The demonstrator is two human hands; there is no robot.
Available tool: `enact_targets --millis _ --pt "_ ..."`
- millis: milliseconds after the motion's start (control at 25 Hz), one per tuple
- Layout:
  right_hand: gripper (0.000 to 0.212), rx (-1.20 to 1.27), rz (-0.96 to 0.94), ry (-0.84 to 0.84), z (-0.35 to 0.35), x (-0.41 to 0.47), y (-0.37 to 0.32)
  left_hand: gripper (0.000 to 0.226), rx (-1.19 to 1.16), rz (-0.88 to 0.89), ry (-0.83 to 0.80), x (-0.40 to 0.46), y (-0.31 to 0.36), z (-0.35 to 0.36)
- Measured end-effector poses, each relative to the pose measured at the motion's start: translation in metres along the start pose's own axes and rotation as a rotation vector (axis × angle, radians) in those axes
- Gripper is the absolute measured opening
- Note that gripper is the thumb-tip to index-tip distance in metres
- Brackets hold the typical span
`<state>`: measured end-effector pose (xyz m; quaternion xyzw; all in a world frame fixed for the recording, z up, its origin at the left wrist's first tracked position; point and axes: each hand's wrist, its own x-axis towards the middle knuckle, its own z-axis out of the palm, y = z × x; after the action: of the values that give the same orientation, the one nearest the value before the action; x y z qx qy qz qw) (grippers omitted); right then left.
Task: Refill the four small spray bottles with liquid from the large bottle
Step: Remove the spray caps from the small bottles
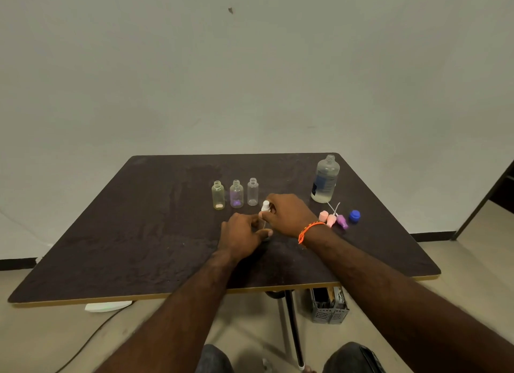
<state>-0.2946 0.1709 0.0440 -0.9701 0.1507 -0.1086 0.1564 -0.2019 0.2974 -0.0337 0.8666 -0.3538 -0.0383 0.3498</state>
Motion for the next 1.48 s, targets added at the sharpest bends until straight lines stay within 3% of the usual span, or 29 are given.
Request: enact_targets --millis 240,480,640,760,1040,1240,1480 --pt "0.014 0.087 -0.049 0.076 0.007 -0.001 0.002 0.023 -0.016 0.026 -0.019 -0.004 0.001 -0.002" --pt "0.023 0.232 -0.045 0.366 0.003 -0.009 0.001 0.025 -0.042 0.042 -0.021 -0.006 -0.002 -0.001" --pt "0.007 0.541 0.108 0.64 0.006 -0.028 0.021 0.025 -0.009 0.061 0.022 -0.009 0.002 -0.003" --pt "0.005 0.678 0.3 0.741 0.006 -0.045 0.049 0.025 -0.007 0.08 0.015 -0.008 0.0 -0.001" --pt "0.01 0.505 0.702 0.713 0.001 -0.067 0.12 0.04 -0.06 0.146 -0.004 -0.003 -0.01 0.003" --pt "0.026 0.464 0.793 0.657 -0.002 -0.067 0.143 0.025 -0.065 0.196 0.002 -0.004 -0.01 0.005" --pt "0.026 0.388 0.789 0.625 0.005 -0.063 0.141 0.022 -0.074 0.218 0.01 -0.006 -0.007 0.004"
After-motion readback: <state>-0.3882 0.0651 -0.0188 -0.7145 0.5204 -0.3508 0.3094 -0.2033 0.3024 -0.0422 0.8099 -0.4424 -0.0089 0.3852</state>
